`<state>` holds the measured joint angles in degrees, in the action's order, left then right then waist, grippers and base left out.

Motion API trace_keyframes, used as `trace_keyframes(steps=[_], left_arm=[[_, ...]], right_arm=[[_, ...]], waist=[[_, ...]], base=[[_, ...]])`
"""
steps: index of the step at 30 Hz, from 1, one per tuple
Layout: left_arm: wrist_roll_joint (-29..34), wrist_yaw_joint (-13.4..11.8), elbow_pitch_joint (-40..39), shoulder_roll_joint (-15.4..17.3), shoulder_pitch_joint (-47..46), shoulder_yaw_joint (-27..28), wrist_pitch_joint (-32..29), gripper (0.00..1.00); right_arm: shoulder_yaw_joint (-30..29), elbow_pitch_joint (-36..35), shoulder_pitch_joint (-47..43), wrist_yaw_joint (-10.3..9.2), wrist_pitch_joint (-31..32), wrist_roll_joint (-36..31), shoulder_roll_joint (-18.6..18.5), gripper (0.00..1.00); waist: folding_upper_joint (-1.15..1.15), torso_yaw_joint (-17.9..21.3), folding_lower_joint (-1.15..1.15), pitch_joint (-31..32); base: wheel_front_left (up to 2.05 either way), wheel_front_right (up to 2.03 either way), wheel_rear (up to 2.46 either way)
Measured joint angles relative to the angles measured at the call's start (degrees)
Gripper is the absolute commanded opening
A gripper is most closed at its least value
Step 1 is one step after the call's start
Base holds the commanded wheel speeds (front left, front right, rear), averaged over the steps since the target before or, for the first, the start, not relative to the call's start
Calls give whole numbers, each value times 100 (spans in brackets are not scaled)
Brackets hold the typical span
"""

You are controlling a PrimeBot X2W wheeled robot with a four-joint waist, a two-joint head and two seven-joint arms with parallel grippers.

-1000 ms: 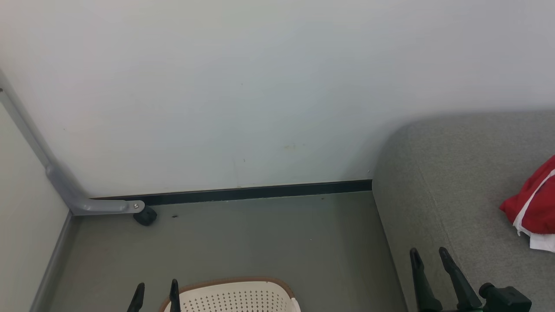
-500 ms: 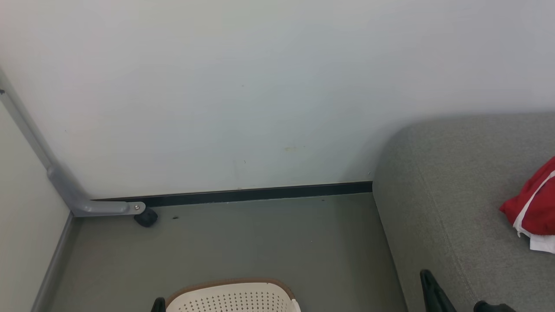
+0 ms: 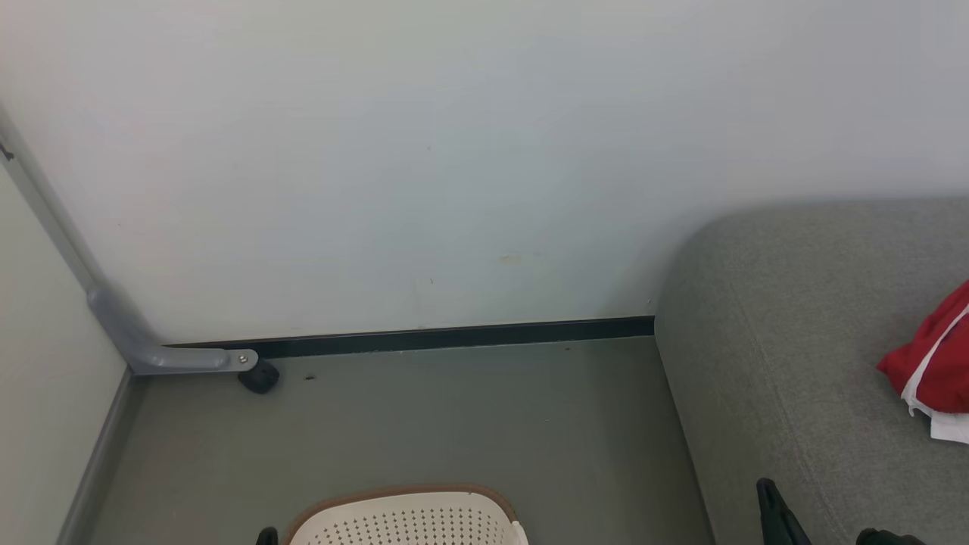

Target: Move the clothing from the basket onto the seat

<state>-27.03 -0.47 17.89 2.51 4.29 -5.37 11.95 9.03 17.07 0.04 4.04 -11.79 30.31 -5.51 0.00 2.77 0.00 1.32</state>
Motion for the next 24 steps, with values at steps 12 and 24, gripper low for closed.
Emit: trace_keyframes(steps=[12, 24], left_arm=[[-932, 101, -1, -2, -68, 147, -287, 0], [-1822, 205, -2, -2, -186, 298, -538, 0]], right_arm=[[-249, 8, 55, 41, 275, 858, 54, 0], [-489, 11, 83, 59, 527, 1731, 92, 0]], waist=[[0, -40, 0, -19], [0, -80, 0, -39]], base=[[0, 0, 0], [0, 0, 0]])
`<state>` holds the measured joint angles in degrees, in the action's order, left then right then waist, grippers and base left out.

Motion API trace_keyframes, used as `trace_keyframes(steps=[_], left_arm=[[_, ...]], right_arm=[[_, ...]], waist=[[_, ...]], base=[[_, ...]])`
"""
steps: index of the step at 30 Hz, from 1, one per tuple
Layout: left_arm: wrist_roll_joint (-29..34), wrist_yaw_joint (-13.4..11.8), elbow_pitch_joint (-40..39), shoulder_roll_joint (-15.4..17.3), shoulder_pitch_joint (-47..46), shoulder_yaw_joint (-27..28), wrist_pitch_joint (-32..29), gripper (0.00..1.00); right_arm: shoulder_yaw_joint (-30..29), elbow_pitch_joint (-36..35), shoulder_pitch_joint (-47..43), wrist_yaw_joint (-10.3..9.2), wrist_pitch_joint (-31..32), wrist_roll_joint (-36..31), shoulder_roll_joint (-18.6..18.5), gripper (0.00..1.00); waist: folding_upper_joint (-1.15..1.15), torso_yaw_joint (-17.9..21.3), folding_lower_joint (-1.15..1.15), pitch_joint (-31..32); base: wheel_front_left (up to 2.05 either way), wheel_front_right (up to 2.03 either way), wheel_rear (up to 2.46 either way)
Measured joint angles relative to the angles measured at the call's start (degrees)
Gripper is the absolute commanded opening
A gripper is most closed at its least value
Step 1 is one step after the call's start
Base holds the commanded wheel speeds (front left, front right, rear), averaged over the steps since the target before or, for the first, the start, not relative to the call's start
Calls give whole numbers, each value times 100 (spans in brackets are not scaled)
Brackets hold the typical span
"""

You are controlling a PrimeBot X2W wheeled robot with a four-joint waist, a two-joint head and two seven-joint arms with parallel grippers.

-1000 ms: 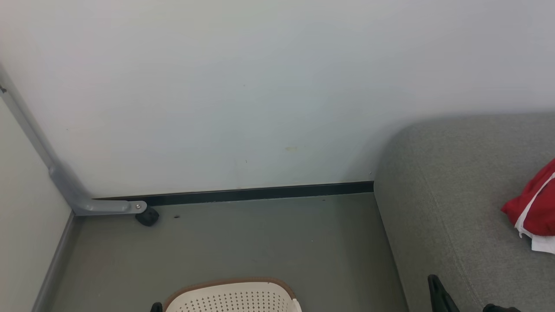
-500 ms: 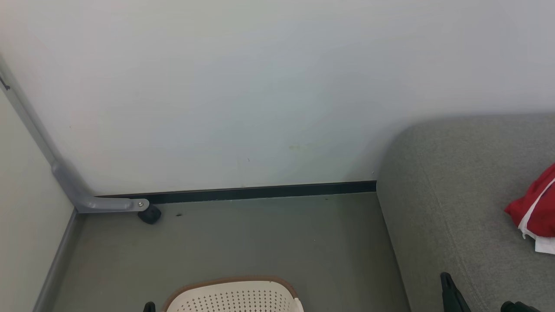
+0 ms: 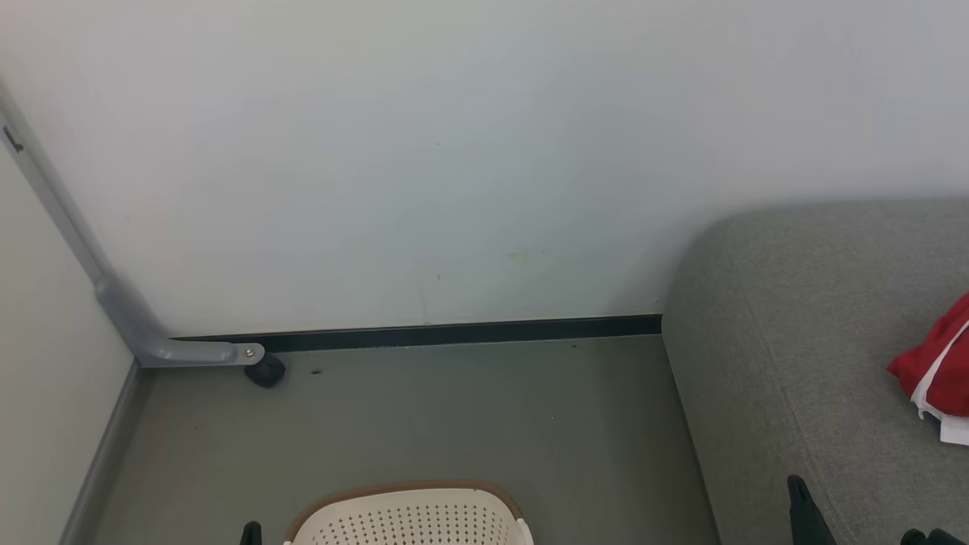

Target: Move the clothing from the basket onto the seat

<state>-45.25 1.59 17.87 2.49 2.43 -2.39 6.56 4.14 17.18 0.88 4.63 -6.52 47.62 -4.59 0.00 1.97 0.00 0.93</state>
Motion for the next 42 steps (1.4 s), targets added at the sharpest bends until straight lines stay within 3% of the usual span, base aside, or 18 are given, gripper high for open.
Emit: trace_keyframes(steps=[42], left_arm=[[-3114, 356, -20, -7, -442, 506, -904, 0]], right_arm=[[-822, 3, 237, 143, 902, 2984, 148, 0]], waist=[[0, -136, 0, -72]], base=[[0, 0, 0]])
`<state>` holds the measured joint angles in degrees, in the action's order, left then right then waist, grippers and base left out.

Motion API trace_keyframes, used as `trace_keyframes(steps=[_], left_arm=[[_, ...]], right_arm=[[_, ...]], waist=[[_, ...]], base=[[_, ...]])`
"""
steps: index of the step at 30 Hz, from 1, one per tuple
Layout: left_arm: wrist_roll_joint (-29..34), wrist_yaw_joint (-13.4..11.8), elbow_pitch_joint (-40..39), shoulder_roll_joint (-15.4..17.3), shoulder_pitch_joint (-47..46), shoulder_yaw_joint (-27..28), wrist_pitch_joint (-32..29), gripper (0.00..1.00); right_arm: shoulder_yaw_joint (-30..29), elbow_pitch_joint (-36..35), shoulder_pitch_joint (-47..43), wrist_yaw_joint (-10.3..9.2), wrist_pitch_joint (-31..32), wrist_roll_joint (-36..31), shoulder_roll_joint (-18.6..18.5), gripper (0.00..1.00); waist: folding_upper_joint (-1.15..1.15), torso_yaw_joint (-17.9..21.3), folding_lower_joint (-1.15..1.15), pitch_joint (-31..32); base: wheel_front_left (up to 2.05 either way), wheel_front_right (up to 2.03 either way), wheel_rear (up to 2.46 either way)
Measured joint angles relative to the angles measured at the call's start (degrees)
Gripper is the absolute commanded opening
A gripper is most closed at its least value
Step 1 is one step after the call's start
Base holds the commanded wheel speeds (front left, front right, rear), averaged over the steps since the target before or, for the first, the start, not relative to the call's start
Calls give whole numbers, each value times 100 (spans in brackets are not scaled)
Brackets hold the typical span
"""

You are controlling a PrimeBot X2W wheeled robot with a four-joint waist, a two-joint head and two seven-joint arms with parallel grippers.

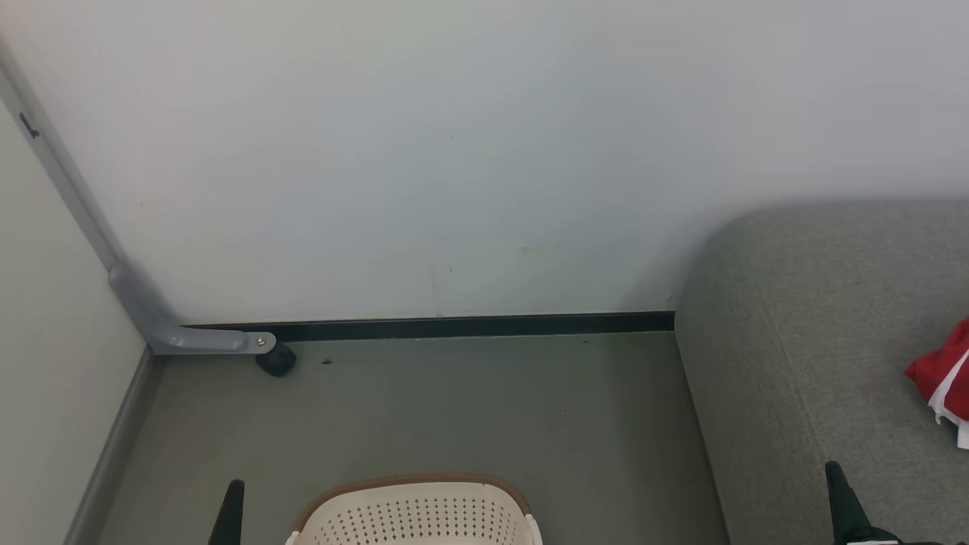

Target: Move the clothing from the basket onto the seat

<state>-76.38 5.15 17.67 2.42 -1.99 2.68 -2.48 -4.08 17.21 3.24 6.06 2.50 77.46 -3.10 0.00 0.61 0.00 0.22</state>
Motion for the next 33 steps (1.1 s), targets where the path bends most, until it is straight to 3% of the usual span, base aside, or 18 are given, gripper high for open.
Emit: trace_keyframes(steps=[19, 33], left_arm=[[-1419, 171, -13, -7, -176, 215, -376, 0], [-1533, 192, -20, -13, -237, 222, -381, 0]], right_arm=[[-365, 0, 103, 52, 375, 1366, 55, 0], [-380, 0, 120, 52, 399, 1386, 62, 0]], waist=[[0, -61, 0, -32], [0, -61, 0, -32]], base=[[0, 0, 0], [0, 0, 0]])
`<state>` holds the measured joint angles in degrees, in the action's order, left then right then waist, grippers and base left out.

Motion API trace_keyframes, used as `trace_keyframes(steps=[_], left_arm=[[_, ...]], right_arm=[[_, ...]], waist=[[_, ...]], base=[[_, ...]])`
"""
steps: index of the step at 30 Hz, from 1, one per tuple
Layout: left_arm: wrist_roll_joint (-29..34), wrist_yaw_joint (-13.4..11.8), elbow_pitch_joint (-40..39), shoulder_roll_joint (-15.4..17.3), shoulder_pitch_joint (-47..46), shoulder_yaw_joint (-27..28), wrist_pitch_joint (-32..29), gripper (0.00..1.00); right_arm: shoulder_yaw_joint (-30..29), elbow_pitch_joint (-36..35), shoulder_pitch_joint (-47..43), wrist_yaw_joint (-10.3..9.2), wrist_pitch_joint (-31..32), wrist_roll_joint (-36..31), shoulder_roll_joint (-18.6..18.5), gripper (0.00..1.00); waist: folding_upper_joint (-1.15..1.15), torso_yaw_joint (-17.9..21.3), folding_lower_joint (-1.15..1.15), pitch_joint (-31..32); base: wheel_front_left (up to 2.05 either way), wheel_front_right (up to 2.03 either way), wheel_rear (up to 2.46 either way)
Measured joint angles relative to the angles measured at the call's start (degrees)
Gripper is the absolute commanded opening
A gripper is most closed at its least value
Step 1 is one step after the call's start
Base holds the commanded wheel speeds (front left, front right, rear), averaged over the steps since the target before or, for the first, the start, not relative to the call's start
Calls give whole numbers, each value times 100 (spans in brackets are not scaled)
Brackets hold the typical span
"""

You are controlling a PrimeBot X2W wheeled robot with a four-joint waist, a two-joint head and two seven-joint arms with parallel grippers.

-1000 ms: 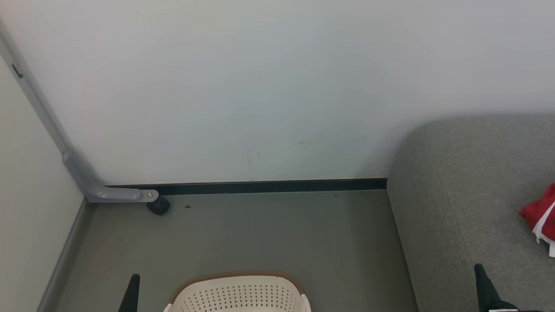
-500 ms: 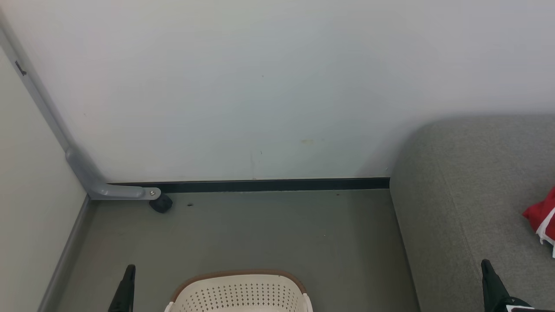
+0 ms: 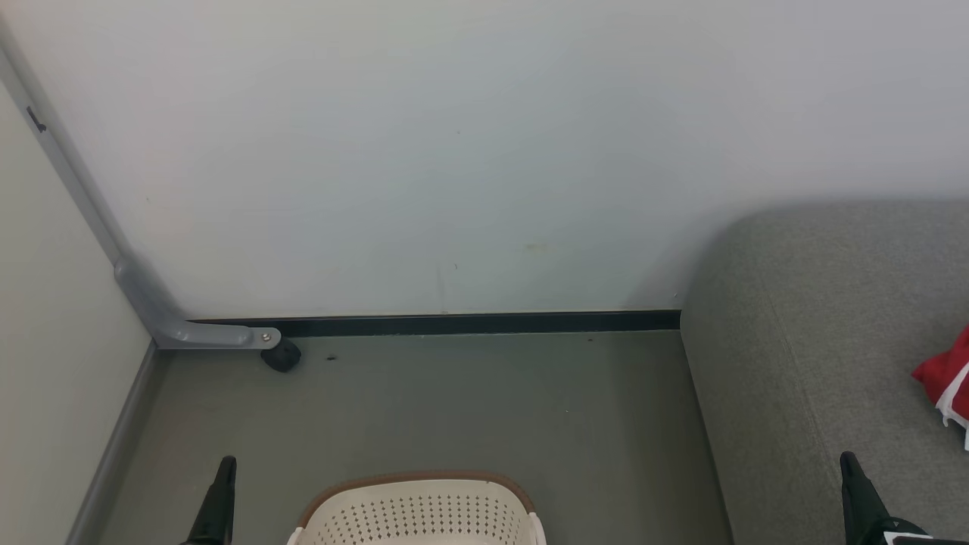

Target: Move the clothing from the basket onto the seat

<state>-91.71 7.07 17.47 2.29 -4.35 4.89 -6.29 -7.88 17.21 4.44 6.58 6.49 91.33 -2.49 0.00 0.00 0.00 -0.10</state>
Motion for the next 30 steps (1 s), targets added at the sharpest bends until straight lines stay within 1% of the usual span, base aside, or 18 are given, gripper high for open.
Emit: trace_keyframes(steps=[30], left_arm=[[0, 0, -3, -2, 0, 0, 0, 0]], right_arm=[[1, 0, 0, 1, 0, 1, 1, 0]], waist=[[0, 0, 0, -1]], base=[[0, 0, 0]])
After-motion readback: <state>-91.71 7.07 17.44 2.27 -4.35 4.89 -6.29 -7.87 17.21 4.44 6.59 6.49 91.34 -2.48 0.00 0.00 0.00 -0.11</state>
